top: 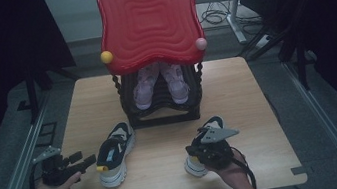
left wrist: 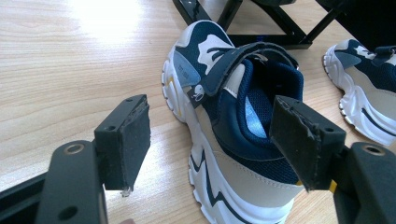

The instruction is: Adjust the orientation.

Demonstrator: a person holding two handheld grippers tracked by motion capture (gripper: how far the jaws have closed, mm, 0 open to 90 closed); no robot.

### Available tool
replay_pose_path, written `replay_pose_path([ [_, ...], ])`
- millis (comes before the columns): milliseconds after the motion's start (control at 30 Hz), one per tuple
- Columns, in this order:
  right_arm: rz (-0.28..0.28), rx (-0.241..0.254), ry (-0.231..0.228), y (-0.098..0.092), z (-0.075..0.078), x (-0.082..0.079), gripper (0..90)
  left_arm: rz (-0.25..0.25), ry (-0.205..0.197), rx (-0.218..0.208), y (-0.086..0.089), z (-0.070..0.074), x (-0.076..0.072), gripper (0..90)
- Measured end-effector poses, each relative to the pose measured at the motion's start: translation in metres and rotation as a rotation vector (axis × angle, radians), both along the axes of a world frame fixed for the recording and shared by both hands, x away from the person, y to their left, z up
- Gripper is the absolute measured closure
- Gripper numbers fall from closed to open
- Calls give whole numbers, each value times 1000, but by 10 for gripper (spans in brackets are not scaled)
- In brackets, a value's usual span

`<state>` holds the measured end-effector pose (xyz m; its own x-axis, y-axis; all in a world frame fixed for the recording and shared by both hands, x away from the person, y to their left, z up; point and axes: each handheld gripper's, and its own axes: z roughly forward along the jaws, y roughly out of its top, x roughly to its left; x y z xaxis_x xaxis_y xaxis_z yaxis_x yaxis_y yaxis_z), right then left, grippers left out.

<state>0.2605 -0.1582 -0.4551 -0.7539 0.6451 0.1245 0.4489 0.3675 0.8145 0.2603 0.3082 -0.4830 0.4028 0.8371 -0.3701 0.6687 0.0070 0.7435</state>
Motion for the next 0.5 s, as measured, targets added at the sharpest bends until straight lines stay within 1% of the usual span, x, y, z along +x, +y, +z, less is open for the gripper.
replay_pose_path([
  [200, 2, -39, 5, 3, -4, 1, 893, 4, -1, -1, 2, 0, 0, 289],
  [300, 3, -42, 4, 3, -6, 0, 893, 5, -2, -1, 2, 0, 0, 289],
  [367, 3, -52, -5, 3, -5, -1, 893, 5, -1, -1, 2, 0, -1, 289],
  [500, 4, -54, -2, 0, -5, -4, 893, 8, -2, -3, 3, 0, -1, 289],
])
